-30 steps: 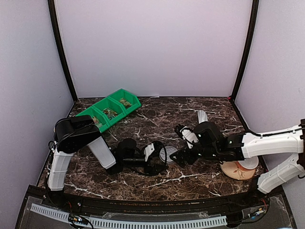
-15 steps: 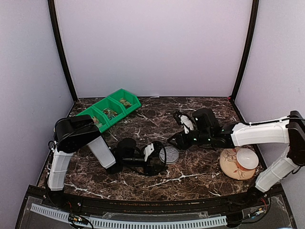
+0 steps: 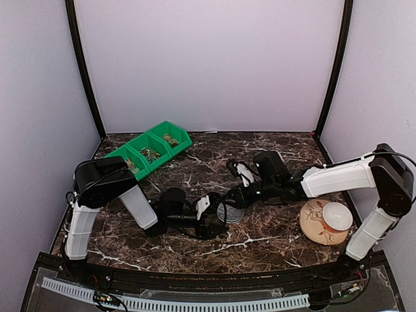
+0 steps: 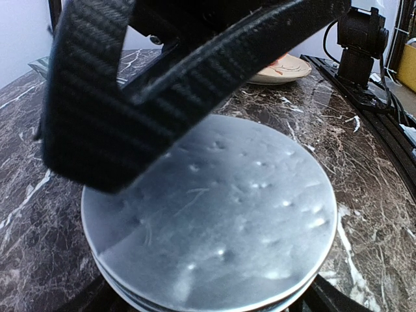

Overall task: Pack the candies
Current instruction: Rotate the bottle lid from the packing bottle.

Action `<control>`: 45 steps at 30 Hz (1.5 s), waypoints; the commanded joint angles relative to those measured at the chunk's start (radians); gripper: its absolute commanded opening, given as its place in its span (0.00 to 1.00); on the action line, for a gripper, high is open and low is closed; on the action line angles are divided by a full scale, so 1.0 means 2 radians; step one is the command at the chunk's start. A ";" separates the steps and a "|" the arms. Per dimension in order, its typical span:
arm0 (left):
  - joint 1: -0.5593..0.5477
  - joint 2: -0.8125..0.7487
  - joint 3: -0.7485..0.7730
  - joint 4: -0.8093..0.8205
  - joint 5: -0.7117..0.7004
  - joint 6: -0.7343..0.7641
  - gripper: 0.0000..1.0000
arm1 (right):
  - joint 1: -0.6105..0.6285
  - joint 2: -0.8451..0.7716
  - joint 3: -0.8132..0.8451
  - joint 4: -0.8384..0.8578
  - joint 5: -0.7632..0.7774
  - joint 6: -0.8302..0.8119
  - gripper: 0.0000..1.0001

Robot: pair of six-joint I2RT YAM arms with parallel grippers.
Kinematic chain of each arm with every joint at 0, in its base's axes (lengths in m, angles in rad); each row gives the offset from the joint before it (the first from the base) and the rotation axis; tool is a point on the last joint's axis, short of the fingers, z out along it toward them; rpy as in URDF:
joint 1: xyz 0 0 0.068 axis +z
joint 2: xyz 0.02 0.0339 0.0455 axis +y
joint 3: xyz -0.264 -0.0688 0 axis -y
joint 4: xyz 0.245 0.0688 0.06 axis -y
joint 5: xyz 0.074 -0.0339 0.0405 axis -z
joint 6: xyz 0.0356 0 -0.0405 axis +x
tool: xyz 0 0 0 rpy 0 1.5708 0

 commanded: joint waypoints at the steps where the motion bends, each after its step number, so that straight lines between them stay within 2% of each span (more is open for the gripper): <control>1: -0.001 0.003 -0.013 -0.071 0.022 -0.013 0.82 | -0.006 0.004 0.004 0.017 -0.014 -0.004 0.38; 20: -0.002 0.003 -0.015 -0.068 0.024 -0.014 0.82 | -0.008 -0.008 -0.032 0.018 -0.007 -0.011 0.37; 26: -0.001 0.004 -0.015 -0.068 0.023 -0.014 0.82 | -0.008 -0.009 -0.025 0.012 0.001 -0.018 0.38; 29: -0.002 0.004 -0.015 -0.068 0.024 -0.014 0.82 | -0.009 -0.027 -0.019 0.011 0.020 -0.021 0.42; 32: -0.001 0.004 -0.015 -0.068 0.024 -0.014 0.82 | -0.012 -0.021 -0.008 0.011 0.024 -0.023 0.45; 45: -0.001 0.004 -0.013 -0.069 0.024 -0.014 0.82 | -0.012 0.016 0.004 0.015 -0.010 -0.028 0.44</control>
